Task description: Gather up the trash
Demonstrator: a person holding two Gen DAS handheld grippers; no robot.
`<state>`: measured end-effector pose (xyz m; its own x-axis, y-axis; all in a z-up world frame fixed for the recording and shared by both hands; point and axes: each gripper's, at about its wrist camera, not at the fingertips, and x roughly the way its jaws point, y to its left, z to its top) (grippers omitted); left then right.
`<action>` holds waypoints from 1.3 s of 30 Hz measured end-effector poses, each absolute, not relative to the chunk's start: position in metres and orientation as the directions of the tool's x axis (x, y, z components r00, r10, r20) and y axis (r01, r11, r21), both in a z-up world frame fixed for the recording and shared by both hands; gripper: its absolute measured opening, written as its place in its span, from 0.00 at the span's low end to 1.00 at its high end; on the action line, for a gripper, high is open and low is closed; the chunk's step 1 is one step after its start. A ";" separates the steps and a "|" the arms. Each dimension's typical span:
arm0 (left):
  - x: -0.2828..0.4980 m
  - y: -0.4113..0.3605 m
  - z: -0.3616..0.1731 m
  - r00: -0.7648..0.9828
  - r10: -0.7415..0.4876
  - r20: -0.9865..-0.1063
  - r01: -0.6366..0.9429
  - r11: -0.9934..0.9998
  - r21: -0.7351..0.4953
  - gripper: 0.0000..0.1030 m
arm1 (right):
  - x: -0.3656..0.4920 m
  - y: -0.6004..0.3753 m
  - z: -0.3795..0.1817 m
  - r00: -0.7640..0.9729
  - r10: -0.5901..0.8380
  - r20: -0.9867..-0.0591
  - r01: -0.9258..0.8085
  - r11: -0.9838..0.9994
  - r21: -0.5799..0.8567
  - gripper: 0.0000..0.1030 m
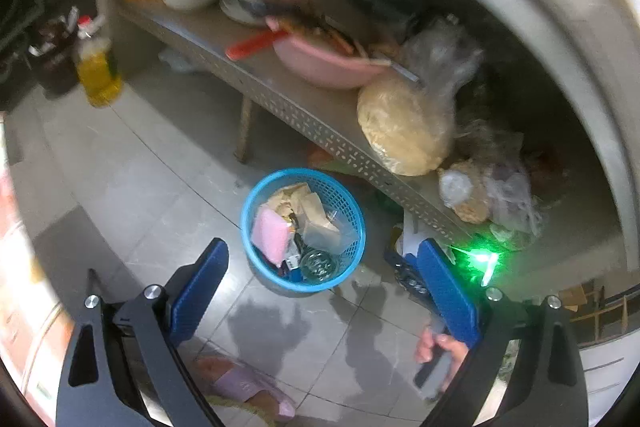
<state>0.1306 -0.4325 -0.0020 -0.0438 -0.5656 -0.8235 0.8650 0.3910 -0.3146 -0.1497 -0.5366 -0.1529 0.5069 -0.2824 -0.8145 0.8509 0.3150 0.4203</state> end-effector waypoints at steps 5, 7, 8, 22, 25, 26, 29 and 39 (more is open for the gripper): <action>0.110 -0.340 0.039 0.183 -0.600 -0.779 0.853 0.491 -0.178 0.91 | -0.155 -0.477 -0.083 0.597 -0.292 -0.748 0.765 0.489 0.419 0.63; 0.098 -0.298 0.051 0.303 -0.601 -0.740 0.816 0.565 -0.124 0.94 | -0.153 -0.455 -0.057 0.626 -0.300 -0.720 0.722 0.571 0.390 0.68; 0.093 -0.270 0.056 0.373 -0.589 -0.717 0.770 0.627 -0.115 0.94 | -0.149 -0.442 -0.045 0.640 -0.305 -0.706 0.699 0.613 0.369 0.75; 0.023 -0.111 0.041 0.716 -0.289 -0.635 0.305 0.948 -0.088 0.95 | -0.094 -0.287 0.027 0.714 -0.307 -0.629 0.452 0.888 0.079 0.92; 0.011 -0.107 0.036 0.729 -0.243 -0.640 0.284 0.958 -0.039 0.95 | -0.094 -0.275 0.026 0.706 -0.332 -0.626 0.448 0.893 0.031 0.92; 0.010 -0.104 0.038 0.734 -0.237 -0.636 0.285 0.958 -0.029 0.95 | -0.095 -0.272 0.027 0.704 -0.348 -0.619 0.453 0.891 0.015 0.92; 0.009 -0.100 0.046 0.771 -0.204 -0.603 0.249 0.968 -0.009 0.95 | -0.103 -0.261 0.035 0.710 -0.392 -0.585 0.476 0.879 -0.011 0.92; -0.002 -0.099 0.028 0.732 -0.133 -0.668 0.243 0.967 0.074 0.95 | -0.113 -0.259 0.034 0.683 -0.384 -0.621 0.496 0.868 0.009 0.92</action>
